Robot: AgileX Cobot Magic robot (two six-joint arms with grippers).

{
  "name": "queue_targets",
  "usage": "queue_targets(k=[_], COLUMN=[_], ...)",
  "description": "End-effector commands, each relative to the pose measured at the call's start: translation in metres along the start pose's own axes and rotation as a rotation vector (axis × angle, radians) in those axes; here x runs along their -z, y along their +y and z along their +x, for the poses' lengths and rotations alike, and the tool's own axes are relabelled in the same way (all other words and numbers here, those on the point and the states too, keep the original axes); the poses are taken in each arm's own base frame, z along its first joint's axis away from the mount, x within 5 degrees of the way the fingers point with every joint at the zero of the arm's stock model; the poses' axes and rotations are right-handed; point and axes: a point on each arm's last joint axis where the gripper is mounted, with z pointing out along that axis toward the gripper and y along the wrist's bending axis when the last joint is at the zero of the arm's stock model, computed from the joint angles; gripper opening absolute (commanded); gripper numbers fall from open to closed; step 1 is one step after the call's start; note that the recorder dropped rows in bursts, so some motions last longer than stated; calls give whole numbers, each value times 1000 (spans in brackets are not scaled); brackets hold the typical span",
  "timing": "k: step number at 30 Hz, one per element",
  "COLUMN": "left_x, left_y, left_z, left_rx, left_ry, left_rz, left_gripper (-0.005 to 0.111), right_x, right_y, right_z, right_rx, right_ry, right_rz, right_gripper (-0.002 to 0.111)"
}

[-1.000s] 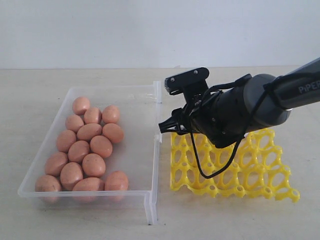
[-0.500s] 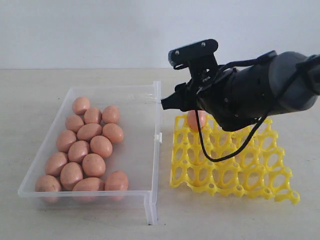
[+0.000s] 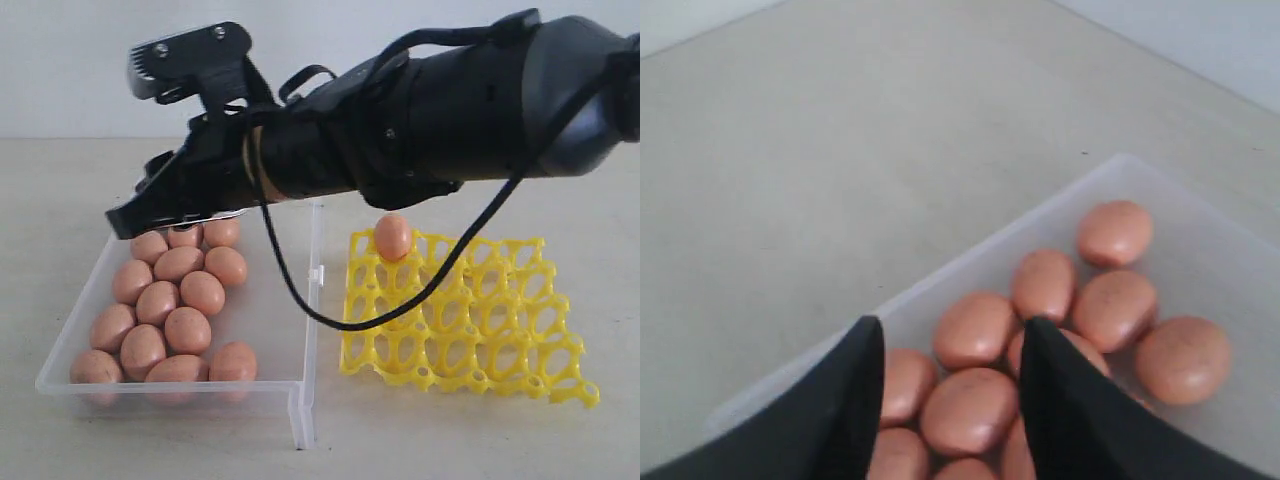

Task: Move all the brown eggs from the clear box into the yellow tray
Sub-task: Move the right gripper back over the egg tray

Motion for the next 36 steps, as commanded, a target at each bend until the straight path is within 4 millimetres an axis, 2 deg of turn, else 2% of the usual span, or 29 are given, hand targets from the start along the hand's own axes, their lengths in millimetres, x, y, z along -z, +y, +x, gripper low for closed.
queue_targets(k=[1, 4, 11, 15, 20, 25, 29, 34, 36], left_x=[0, 0, 0, 0, 0, 0, 0, 0, 0], left_y=[0, 0, 0, 0, 0, 0, 0, 0, 0], left_z=[-1, -1, -1, -1, -1, -1, -1, -1, -1], left_rx=[5, 5, 5, 5, 5, 5, 5, 5, 5], left_ry=[-1, -1, -1, -1, -1, -1, -1, -1, -1], left_rz=[0, 0, 0, 0, 0, 0, 0, 0, 0], left_gripper=[-4, -4, -4, -4, -4, -4, -4, -4, -4], right_x=[-21, -35, -37, -36, -36, -34, -32, -20, -14], right_y=[22, 27, 32, 31, 13, -2, -6, -4, -8], right_z=[3, 18, 23, 23, 22, 32, 34, 21, 12], right_rx=[-69, -307, -301, -214, -257, -317, -228, 138, 191], right_ry=[24, 100, 139, 135, 116, 146, 151, 80, 47], right_rz=[-79, -136, -205, -228, -152, -133, -164, -180, -118], right_gripper=[42, 42, 42, 42, 42, 42, 42, 42, 42])
